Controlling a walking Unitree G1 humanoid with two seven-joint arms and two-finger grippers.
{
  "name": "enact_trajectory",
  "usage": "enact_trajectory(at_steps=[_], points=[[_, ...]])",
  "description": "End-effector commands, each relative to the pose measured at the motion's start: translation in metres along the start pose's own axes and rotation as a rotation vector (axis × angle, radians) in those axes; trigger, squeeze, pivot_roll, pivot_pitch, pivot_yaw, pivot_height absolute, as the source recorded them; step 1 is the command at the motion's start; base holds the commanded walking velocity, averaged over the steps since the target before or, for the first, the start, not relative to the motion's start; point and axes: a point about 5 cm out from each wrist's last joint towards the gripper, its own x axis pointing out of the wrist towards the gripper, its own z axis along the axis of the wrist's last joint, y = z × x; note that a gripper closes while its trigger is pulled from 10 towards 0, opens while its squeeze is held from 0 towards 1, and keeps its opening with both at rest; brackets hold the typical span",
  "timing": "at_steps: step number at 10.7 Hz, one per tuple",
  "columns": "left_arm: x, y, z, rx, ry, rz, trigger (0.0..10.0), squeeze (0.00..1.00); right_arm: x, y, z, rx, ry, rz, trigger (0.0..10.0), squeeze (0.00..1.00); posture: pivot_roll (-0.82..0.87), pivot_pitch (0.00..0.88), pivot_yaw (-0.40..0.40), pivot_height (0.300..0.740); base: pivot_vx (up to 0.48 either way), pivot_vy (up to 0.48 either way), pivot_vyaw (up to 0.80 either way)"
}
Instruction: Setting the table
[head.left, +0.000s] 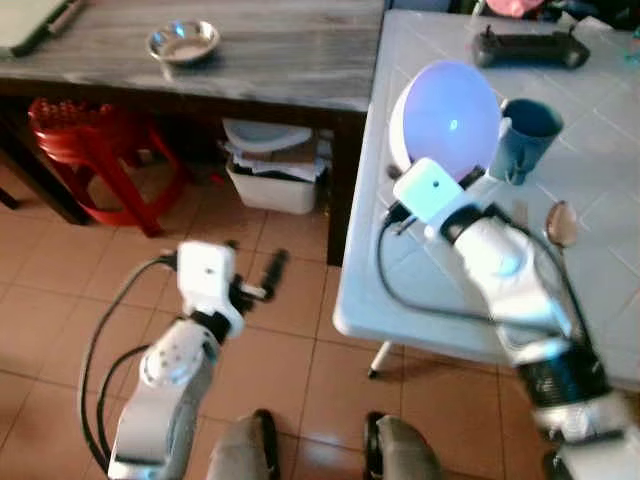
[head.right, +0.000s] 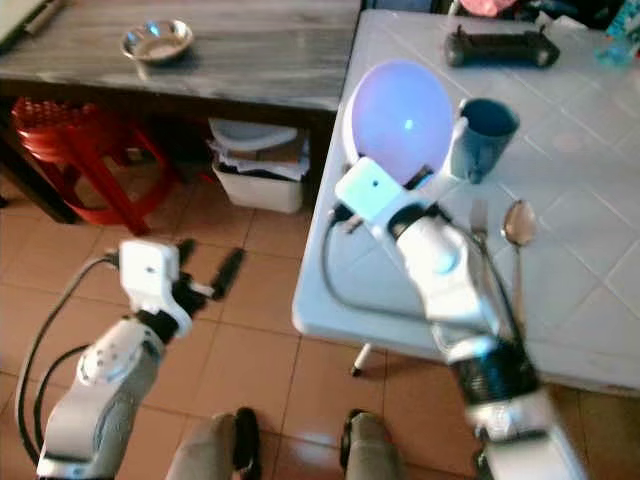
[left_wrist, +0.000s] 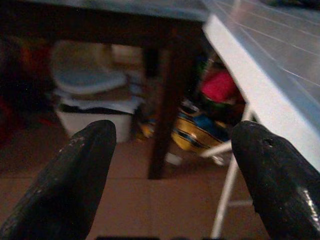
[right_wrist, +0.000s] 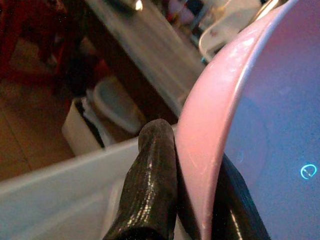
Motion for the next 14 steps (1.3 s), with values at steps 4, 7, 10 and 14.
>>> enact_trajectory(at_steps=[4,7,10,14], points=[[0.007,0.02,0.01,-0.004,-0.059,0.093,10.0,0.0,-0.016,0.011,0.024,0.126,-0.136,-0.099,0.0,0.0,-0.07,0.136,0.041,0.74,0.0,0.48,0.0],[0.012,0.021,0.014,0.056,-0.078,0.106,10.0,0.0,-0.018,0.013,0.023,0.152,-0.113,-0.141,0.0,0.0,-0.08,0.134,0.041,0.74,0.086,0.455,0.0],[0.012,0.021,0.013,0.093,-0.084,0.12,10.0,0.0,-0.022,0.016,0.018,0.192,-0.086,-0.14,0.0,0.0,-0.09,0.135,0.042,0.74,0.395,0.115,0.0],[0.014,0.02,0.014,0.098,-0.088,0.132,10.0,0.0,-0.023,0.021,0.019,0.197,-0.09,-0.115,10.0,0.0,-0.09,0.136,0.042,0.74,0.436,0.0,0.0]])
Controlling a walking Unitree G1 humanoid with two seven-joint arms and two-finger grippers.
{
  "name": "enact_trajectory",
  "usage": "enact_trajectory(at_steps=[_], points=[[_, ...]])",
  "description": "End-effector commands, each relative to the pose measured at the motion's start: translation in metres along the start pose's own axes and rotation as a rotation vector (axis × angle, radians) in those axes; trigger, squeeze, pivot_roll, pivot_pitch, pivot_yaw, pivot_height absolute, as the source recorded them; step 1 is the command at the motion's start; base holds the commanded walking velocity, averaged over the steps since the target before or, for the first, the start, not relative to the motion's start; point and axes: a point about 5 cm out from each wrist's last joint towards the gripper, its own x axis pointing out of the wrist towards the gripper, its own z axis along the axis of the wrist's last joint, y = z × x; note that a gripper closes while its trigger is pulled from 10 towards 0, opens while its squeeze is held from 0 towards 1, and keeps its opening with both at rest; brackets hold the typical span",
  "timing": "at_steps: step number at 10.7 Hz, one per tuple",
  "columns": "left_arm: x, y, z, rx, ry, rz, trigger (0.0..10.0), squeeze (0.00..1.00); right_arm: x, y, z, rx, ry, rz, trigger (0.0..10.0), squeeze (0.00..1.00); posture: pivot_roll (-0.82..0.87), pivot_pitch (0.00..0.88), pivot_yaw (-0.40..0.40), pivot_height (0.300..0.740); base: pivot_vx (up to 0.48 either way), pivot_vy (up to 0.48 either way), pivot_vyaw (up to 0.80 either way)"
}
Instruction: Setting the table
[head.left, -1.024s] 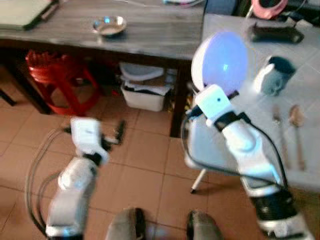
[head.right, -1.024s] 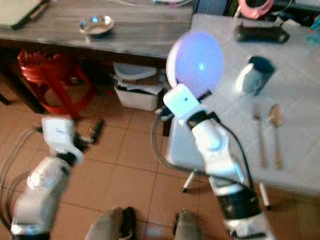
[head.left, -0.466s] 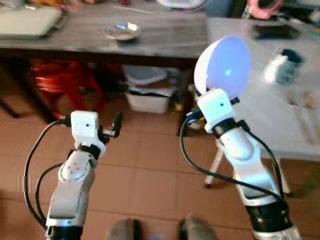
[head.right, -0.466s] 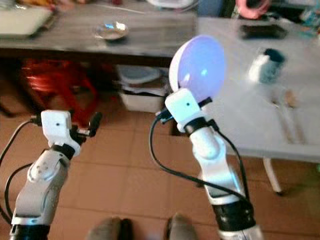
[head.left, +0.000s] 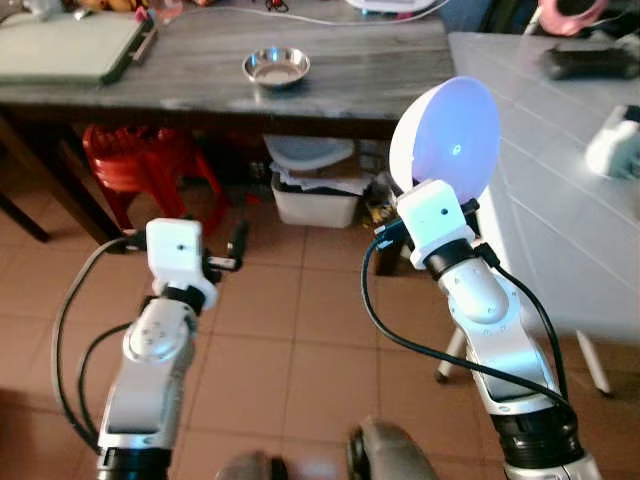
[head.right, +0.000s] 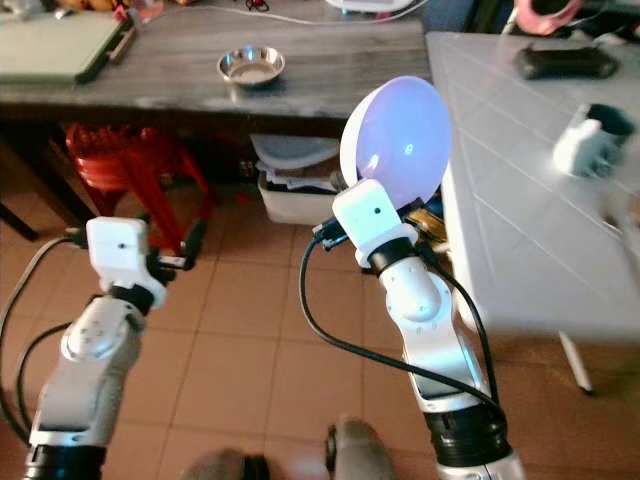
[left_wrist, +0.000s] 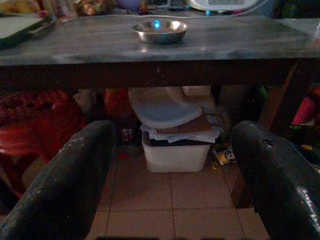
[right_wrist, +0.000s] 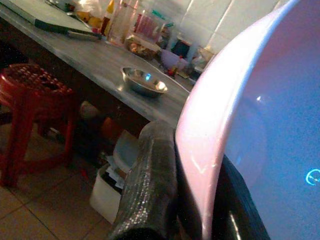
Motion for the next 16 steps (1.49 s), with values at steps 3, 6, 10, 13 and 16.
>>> enact_trajectory(at_steps=[3,6,10,13,16], points=[[0.001,-0.002,0.0,0.003,0.006,0.011,10.0,0.0,-0.002,0.007,0.011,0.001,-0.069,0.065,10.0,0.0,-0.08,0.137,0.045,0.74,0.424,0.089,0.0],[0.002,0.0,0.002,0.034,0.001,0.025,10.0,0.0,-0.002,0.011,0.01,0.058,-0.057,0.085,10.0,0.0,-0.08,0.137,0.048,0.74,0.37,0.305,0.0],[0.002,-0.007,0.0,0.05,0.008,0.001,10.0,0.0,0.004,0.013,0.011,0.107,-0.037,0.09,10.0,0.0,-0.08,0.136,0.05,0.74,0.468,0.0,0.0],[0.003,-0.009,0.001,0.049,-0.002,-0.005,10.0,0.0,0.01,0.016,0.006,0.144,-0.014,0.066,10.0,0.0,-0.08,0.134,0.052,0.74,0.475,0.0,0.0],[0.003,-0.008,0.0,0.032,0.002,-0.005,10.0,0.0,0.01,0.019,0.009,0.132,-0.031,0.158,10.0,0.0,-0.08,0.132,0.053,0.74,0.44,0.082,0.0]])
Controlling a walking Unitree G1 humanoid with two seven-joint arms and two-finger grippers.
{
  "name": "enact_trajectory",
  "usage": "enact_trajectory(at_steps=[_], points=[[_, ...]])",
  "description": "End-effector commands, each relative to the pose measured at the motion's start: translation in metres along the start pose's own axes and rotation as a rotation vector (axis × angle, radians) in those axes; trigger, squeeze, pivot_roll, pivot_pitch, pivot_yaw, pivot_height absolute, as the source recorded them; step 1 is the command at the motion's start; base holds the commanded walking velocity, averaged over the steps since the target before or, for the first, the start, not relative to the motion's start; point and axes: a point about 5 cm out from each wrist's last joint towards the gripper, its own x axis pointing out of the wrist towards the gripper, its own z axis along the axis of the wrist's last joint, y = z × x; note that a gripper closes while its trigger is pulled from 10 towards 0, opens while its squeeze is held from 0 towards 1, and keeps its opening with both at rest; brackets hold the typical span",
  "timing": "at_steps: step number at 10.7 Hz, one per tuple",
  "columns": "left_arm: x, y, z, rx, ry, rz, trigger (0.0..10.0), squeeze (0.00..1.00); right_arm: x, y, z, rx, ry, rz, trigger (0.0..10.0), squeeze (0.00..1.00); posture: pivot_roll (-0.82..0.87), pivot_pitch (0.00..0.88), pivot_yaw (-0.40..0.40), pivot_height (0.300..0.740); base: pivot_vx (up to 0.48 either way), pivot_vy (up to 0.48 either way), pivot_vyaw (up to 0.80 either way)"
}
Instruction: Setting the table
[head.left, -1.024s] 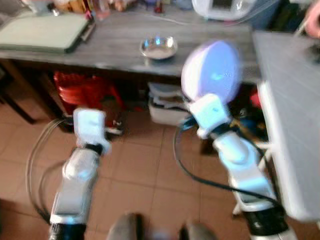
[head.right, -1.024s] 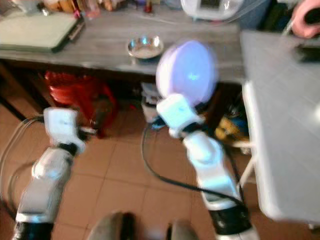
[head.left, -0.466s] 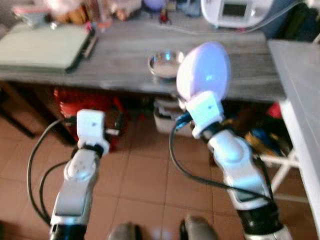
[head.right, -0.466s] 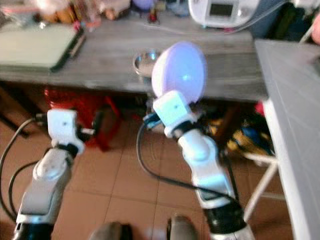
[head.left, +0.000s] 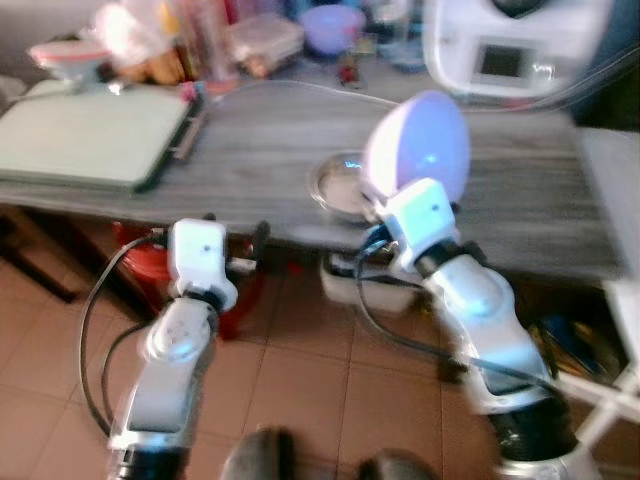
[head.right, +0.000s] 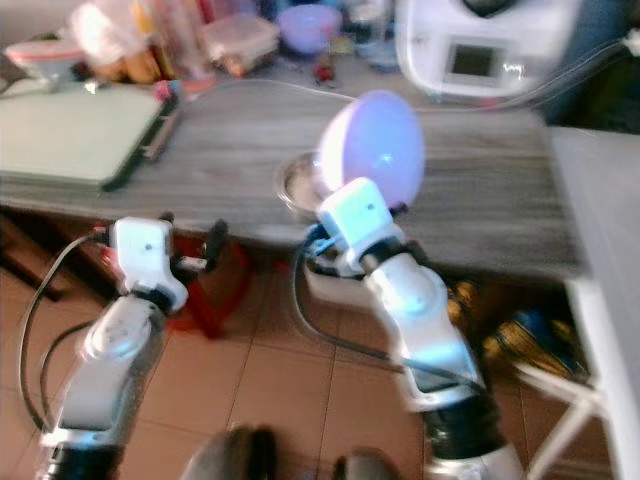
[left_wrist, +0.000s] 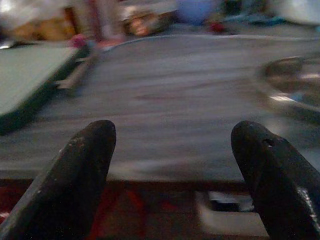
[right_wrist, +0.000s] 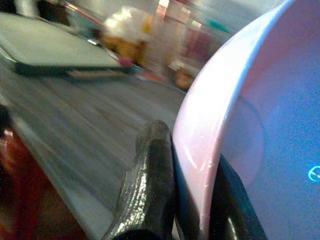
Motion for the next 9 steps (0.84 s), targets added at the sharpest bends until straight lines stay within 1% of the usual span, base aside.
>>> enact_trajectory(at_steps=[1,3,4,5,6,7,8,9], points=[[0.0,-0.003,0.002,-0.012,-0.011,-0.004,10.0,0.0,-0.002,-0.006,0.008,-0.051,-0.047,-0.01,10.0,0.0,-0.07,0.131,0.053,0.74,0.371,0.304,0.0],[0.0,-0.002,0.002,-0.003,-0.014,0.004,10.0,0.0,0.0,-0.01,0.008,-0.061,-0.057,-0.022,10.0,0.0,-0.07,0.13,0.054,0.74,0.362,0.317,0.0],[-0.001,-0.001,0.003,-0.002,-0.024,0.013,10.0,0.0,0.001,-0.016,0.007,-0.046,-0.049,-0.061,10.0,0.0,-0.07,0.13,0.054,0.74,0.0,0.0,0.0],[-0.002,0.0,0.003,-0.012,-0.033,0.02,10.0,0.0,0.004,-0.02,0.003,-0.043,-0.019,-0.079,10.0,0.0,-0.07,0.131,0.054,0.74,0.0,0.0,0.0],[-0.003,0.002,0.003,-0.005,-0.028,0.035,10.0,0.0,0.01,-0.027,0.0,-0.08,-0.001,-0.059,10.0,0.0,-0.07,0.136,0.058,0.74,0.0,0.0,0.0],[-0.004,0.002,0.002,-0.005,-0.024,0.039,10.0,0.0,0.013,-0.031,0.0,-0.088,0.002,-0.047,10.0,0.0,-0.07,0.138,0.057,0.74,0.0,0.0,0.0],[-0.005,0.001,0.001,-0.002,-0.018,0.036,10.0,0.0,0.027,-0.041,-0.003,-0.14,0.039,0.011,10.0,0.0,-0.06,0.144,0.056,0.74,0.0,0.0,0.0],[-0.006,0.0,0.0,-0.004,-0.013,0.039,10.0,0.0,0.036,-0.048,-0.005,-0.15,0.058,0.041,10.0,0.0,-0.06,0.15,0.053,0.74,0.0,0.0,0.0]])
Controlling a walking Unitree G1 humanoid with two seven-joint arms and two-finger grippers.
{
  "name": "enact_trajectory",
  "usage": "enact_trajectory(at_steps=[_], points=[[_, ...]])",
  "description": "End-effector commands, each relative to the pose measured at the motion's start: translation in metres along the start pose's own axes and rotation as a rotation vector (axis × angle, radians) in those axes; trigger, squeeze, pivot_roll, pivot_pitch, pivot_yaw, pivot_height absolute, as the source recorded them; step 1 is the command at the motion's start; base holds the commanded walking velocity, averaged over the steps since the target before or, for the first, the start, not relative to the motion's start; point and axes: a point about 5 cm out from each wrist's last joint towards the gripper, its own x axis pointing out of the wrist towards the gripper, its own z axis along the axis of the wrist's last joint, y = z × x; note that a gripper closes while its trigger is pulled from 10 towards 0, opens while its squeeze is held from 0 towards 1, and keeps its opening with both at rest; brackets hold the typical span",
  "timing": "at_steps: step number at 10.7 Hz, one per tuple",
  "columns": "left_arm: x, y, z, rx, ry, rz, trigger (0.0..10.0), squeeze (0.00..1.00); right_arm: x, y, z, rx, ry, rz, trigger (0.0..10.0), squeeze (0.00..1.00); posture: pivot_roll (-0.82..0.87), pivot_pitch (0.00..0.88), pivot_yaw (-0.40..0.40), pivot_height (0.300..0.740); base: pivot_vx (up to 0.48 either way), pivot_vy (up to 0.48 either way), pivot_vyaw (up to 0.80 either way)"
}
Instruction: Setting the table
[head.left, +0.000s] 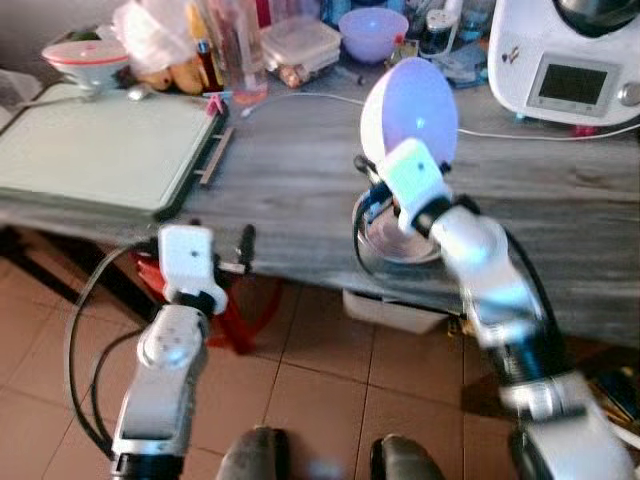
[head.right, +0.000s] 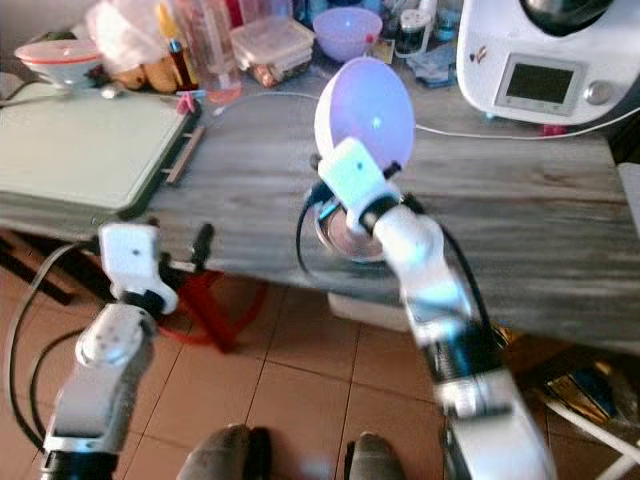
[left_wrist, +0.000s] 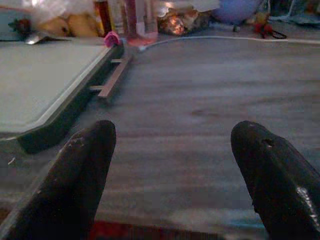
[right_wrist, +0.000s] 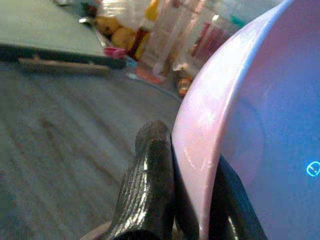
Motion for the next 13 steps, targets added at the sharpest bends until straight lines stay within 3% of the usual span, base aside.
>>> enact_trajectory(at_steps=[1,3,6,13], points=[[-0.003,0.003,0.003,0.01,-0.006,0.021,10.0,0.0,0.004,-0.004,0.003,-0.027,-0.014,0.032,10.0,0.0,-0.05,0.158,0.051,0.74,0.0,0.0,0.0],[-0.01,0.004,0.002,0.013,0.008,0.029,10.0,0.0,0.021,-0.009,0.003,-0.061,0.016,0.149,10.0,0.0,-0.02,0.179,0.049,0.74,0.0,0.0,0.0],[-0.019,0.008,0.001,0.02,0.035,0.035,10.0,0.0,0.033,-0.005,0.0,-0.156,0.032,0.276,10.0,0.0,0.01,0.2,0.057,0.74,0.0,0.0,0.0],[-0.029,0.012,0.002,0.036,0.069,0.034,10.0,0.0,0.048,0.0,-0.004,-0.216,0.046,0.326,10.0,0.0,0.04,0.215,0.067,0.74,0.0,0.0,0.0]])
